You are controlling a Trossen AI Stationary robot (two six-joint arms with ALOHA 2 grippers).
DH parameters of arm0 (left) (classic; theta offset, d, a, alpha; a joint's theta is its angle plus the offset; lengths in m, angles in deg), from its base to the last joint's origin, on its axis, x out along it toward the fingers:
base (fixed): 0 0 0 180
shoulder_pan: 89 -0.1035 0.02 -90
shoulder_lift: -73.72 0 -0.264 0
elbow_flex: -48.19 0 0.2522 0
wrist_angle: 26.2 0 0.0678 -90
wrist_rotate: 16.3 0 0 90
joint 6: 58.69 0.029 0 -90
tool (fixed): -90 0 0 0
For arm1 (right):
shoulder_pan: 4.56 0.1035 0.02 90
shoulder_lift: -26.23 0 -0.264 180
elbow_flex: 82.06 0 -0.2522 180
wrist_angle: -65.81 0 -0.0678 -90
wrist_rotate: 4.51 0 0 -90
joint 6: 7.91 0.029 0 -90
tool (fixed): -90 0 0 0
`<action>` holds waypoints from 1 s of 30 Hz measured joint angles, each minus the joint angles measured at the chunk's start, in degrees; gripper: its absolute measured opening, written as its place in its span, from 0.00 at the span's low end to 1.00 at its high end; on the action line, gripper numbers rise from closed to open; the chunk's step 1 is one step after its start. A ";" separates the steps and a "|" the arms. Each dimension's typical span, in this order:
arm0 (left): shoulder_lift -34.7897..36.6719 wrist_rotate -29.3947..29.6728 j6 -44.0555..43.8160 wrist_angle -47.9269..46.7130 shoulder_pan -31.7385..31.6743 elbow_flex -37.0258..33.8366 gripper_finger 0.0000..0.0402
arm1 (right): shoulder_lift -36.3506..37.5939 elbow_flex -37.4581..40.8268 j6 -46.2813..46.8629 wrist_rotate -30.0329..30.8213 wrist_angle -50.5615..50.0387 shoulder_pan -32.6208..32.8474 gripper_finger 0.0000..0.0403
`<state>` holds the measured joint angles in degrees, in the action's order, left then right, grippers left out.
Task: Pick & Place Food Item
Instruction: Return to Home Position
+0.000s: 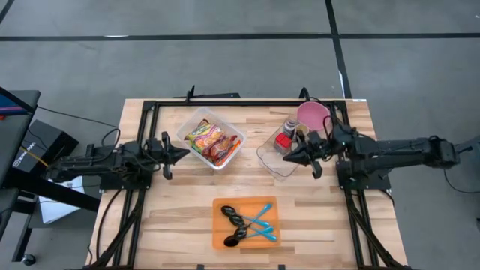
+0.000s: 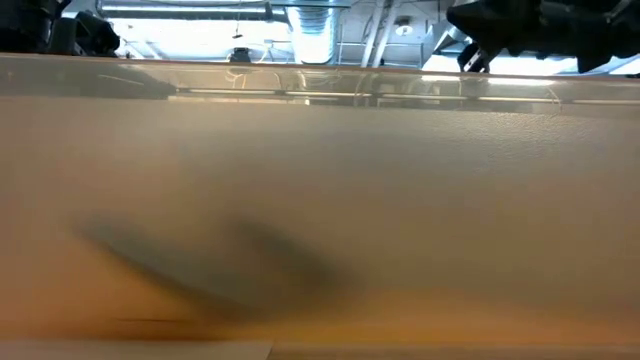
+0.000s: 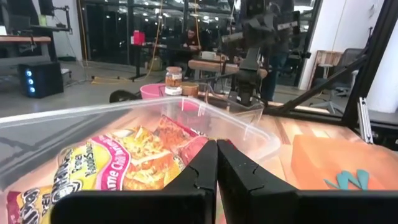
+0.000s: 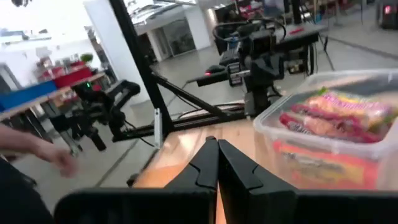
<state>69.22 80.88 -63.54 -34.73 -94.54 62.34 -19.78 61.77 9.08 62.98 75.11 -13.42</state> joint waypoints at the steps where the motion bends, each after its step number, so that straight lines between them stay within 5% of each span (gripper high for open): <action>1: -0.34 0.02 -0.01 -0.08 0.00 0.00 0.00 | 0.18 0.00 -1.60 -1.20 -0.06 -1.32 0.00; 7: -2.48 0.04 -0.01 0.00 0.00 0.00 0.01 | 4.43 0.33 -7.18 -8.42 -2.69 -6.64 0.00; 13: -4.39 0.07 -0.01 -0.02 0.00 0.00 0.01 | 15.62 4.64 -7.09 -8.49 -9.32 -5.59 0.00; 23: -5.81 0.07 -0.01 0.02 0.00 -0.02 0.01 | 45.35 11.73 -7.84 10.46 -26.26 2.69 0.00; 30: -6.13 0.11 0.01 0.39 0.04 -0.02 0.00 | 45.80 12.51 -15.60 18.89 -24.68 8.63 0.00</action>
<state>63.09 80.99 -63.53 -34.33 -94.50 62.31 26.02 74.28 -6.52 81.87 50.44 -4.79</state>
